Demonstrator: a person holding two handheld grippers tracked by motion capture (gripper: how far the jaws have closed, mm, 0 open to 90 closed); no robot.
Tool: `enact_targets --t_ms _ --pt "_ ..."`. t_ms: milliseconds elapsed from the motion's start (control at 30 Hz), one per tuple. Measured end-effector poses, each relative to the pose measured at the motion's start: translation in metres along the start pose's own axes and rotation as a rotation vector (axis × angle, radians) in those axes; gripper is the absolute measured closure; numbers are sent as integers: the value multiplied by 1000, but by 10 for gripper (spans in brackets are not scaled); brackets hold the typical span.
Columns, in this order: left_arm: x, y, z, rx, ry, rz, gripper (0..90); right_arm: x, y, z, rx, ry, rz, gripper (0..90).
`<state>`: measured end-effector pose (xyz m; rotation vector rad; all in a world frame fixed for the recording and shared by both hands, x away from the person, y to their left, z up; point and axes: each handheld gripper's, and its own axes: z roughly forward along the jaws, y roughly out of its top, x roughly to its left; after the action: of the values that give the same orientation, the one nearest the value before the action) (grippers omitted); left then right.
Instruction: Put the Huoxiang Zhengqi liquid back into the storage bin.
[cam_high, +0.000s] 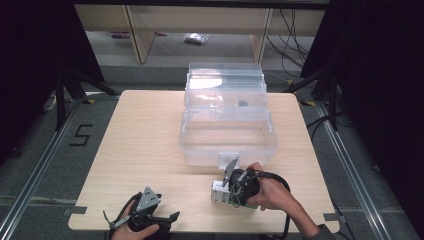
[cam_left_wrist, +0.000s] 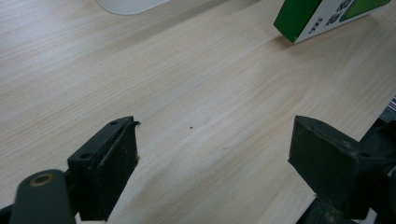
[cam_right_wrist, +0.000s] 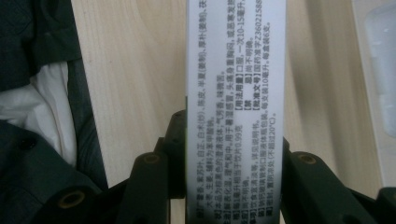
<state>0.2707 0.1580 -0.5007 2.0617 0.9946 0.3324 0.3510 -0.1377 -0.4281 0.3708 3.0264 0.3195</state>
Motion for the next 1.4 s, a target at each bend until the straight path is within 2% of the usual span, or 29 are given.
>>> enact_targets --t_ms 100,167,233,267,300,333,367,400,467,500,533,567,600,633,667,700,733,867,900,967,1000,1033,1067,1133,1200,1267,1333,1367,1400 --pt "0 0 0 -1 6 0 148 -4 2 -6 -7 -2 -30 645" --pt "0 0 0 -2 3 -1 148 -3 2 -11 -8 6 5 645" --pt "1 0 0 1 6 2 148 -4 3 -17 -18 6 15 645" --pt "0 0 0 -1 5 2 148 -8 3 -19 -15 -1 -32 645" --pt "0 0 0 0 4 3 148 -9 3 -21 -28 3 -43 646" --pt "0 0 0 0 5 2 148 -8 3 -25 -20 0 2 646" --pt "1 0 0 1 5 3 148 -9 4 -28 -20 -2 1 646" --pt "1 0 0 1 6 2 148 -11 4 -30 -22 -7 -20 646" --pt "0 0 0 0 -3 0 148 -13 4 -34 -34 -6 -13 646" --pt "0 0 0 0 -3 0 148 -17 4 -36 -41 -7 -57 646" --pt "0 0 0 1 -3 -1 148 -16 5 -39 -38 -5 -23 646" --pt "0 0 0 1 -3 0 148 -16 5 -41 -49 5 -23 646" --pt "0 0 0 1 -3 -1 148 -19 5 -44 -45 -9 -45 646" --pt "0 0 0 -3 -5 0 148 -18 5 -47 -42 -6 -3 646" --pt "0 0 0 -3 -5 0 149 -20 6 -49 -55 1 -25 645" --pt "0 0 0 -4 -4 -1 148 -23 5 -52 -46 -16 -44 645" --pt "0 0 0 -4 -4 -2 148 -21 6 -55 -54 -6 0 646" --pt "0 0 0 -5 -4 -1 148 -27 7 -64 -71 -5 -36 646" --pt "0 0 0 -4 -5 0 148 -27 7 -67 -69 -6 -16 645" --pt "0 0 0 -5 -5 0 148 -32 8 -71 -86 1 -51 645" --pt "0 0 0 -7 -4 -1 148 -31 8 -73 -84 6 -23 645" --pt "0 0 0 -6 -4 -1 148 -35 9 -75 -90 1 -60 645" --pt "0 0 1 -5 -5 -1 148 -34 9 -77 -81 1 -24 646" --pt "0 0 0 -3 -5 -2 148 -38 10 -80 -95 1 -54 645" --pt "0 0 1 -2 4 3 148 -41 11 -85 -98 1 -52 646" --pt "0 0 1 -2 3 1 148 -42 12 -89 -91 -2 -18 646" --pt "0 0 1 -3 2 -1 148 -46 13 -93 -93 -6 -27 646" --pt "0 0 1 -3 2 -1 148 -49 14 -93 -106 -6 -50 647" --pt "0 0 0 -3 -5 1 148 -51 14 -95 -104 -3 -29 647"
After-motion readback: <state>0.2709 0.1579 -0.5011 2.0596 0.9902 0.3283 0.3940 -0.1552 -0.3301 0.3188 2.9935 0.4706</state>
